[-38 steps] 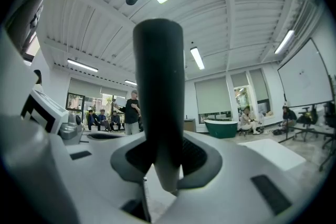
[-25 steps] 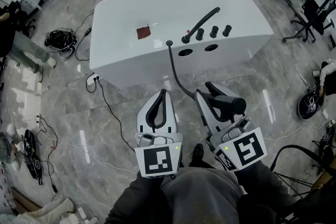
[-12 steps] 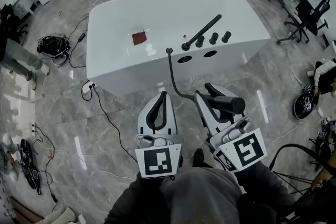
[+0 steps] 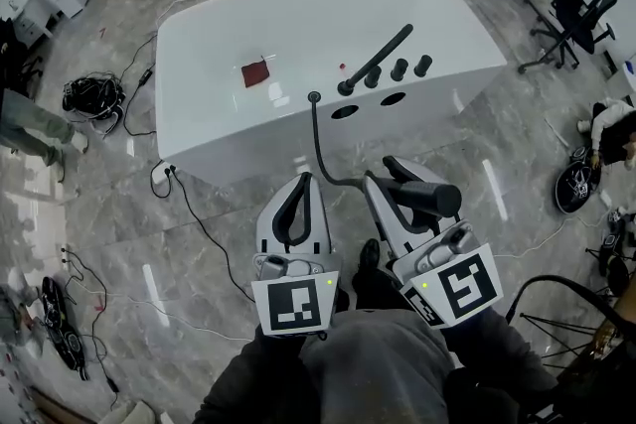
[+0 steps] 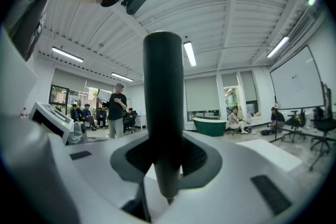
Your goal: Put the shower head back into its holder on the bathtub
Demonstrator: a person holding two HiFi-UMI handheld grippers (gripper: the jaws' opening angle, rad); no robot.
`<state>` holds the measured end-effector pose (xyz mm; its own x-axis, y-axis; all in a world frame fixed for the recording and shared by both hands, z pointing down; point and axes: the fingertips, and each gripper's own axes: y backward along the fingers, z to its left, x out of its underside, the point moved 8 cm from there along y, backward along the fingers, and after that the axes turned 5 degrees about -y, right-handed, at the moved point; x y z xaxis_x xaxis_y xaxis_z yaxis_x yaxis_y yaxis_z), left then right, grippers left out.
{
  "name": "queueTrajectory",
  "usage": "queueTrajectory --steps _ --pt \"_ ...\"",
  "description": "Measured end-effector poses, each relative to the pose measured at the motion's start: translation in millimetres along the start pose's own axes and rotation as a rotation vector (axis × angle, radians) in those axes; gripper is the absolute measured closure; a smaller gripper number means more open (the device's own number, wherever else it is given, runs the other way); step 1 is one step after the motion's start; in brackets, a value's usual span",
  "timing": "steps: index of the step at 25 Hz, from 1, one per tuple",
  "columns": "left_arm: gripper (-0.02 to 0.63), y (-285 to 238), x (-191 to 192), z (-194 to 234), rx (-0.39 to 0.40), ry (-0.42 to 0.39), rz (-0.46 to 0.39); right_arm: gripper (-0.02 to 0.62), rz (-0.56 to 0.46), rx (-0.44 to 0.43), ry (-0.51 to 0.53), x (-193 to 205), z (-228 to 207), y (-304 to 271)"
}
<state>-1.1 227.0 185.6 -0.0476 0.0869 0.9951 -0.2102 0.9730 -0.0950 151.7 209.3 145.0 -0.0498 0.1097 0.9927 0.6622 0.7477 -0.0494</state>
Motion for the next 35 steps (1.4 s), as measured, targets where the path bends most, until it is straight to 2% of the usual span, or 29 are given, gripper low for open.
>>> queueTrajectory --steps 11,15,23,29,35 --pt "0.606 -33.3 0.9 -11.4 -0.039 -0.019 0.014 0.483 0.002 -0.044 -0.024 3.7 -33.8 -11.5" --pt "0.605 -53.8 -2.7 -24.0 -0.056 -0.029 0.027 0.483 0.010 -0.070 -0.041 1.3 -58.1 -15.4" --pt "0.606 -77.8 -8.6 -39.5 -0.125 -0.058 0.035 0.483 0.011 -0.143 -0.054 -2.1 -92.6 -20.4" --pt "0.606 -81.6 -6.2 -32.7 -0.149 -0.059 0.039 0.483 0.019 -0.162 -0.055 1.2 -96.2 -30.1" --pt "0.604 -90.8 -3.7 -15.6 -0.143 -0.050 0.024 0.483 0.030 -0.145 -0.047 6.2 -94.6 -46.6"
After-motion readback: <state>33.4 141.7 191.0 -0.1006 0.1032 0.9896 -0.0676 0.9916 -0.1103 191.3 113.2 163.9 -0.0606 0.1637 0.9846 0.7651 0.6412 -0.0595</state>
